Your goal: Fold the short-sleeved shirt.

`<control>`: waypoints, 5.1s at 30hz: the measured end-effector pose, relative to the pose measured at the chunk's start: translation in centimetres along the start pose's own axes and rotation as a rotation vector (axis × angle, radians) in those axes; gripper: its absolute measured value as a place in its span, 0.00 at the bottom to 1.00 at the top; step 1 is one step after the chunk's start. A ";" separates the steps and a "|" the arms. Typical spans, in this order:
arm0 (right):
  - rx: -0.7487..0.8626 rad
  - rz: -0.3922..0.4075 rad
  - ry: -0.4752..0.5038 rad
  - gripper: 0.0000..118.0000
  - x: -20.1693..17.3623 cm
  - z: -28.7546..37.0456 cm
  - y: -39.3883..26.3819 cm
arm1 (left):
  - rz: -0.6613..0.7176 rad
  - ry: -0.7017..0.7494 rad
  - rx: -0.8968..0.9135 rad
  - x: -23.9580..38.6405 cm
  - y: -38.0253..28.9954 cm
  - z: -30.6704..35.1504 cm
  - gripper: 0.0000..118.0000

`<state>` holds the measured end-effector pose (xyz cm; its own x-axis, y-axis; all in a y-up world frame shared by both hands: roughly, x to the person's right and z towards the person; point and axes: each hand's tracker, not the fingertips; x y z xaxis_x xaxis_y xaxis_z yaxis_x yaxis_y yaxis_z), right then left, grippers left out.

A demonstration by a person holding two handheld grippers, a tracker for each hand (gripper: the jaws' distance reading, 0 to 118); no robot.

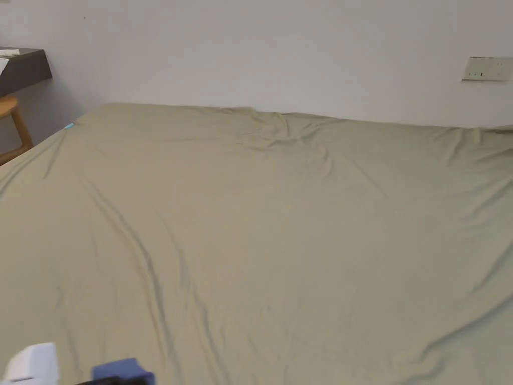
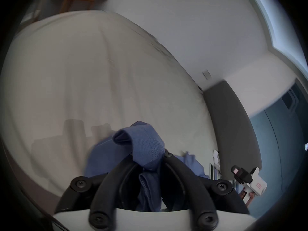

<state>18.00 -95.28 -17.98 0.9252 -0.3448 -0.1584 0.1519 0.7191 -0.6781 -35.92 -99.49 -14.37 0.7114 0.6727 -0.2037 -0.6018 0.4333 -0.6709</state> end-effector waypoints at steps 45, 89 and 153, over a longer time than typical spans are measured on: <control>-0.043 -0.091 -0.044 0.02 2.7 0.9 -2.7 | 0.074 -0.292 -0.273 5.6 -7.4 -12.1 0.00; -0.129 0.027 0.027 0.02 -1.6 -2.0 -2.5 | 0.181 0.166 0.121 -6.7 0.1 6.1 0.10; -0.543 -0.123 0.330 0.01 -8.1 -21.5 -8.4 | 0.088 -0.068 -0.036 -2.1 -6.3 -2.5 0.90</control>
<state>1.73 -111.47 -26.44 0.7435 -0.6349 -0.2101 -0.0279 0.2844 -0.9583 -32.69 -105.13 -11.51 0.6295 0.7468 -0.2144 -0.6464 0.3502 -0.6779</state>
